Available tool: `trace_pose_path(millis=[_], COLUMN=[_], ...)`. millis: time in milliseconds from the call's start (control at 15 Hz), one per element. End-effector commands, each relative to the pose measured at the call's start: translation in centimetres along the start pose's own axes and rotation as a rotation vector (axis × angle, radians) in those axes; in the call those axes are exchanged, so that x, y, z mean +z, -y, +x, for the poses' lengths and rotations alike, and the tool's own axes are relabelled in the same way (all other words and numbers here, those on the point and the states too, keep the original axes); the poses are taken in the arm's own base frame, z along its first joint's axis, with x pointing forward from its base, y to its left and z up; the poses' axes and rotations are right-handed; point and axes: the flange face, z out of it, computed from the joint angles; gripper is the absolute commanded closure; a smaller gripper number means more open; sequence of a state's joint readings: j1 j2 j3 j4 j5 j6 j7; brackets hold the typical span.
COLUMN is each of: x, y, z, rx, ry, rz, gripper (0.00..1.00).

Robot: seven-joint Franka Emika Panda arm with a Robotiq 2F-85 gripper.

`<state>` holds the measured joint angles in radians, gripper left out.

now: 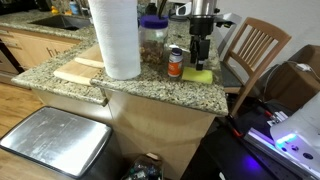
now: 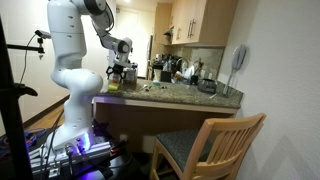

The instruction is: Replace the spoon on the jar with the sponge

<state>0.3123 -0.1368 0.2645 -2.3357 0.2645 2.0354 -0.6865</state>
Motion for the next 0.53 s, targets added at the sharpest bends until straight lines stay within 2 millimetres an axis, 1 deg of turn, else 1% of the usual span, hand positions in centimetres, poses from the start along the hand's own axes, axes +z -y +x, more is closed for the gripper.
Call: trace_pose_path(millis=[0, 333, 467], x=[1.4, 3.6, 3.7], y=[1.8, 3.8, 4.2], z=[-0.4, -1.3, -1.4], rx=[0.012, 0.046, 0.051], ry=[0.011, 0.067, 0.064], rz=[-0.087, -0.113, -0.122], gripper=[0.0, 0.0, 0.0])
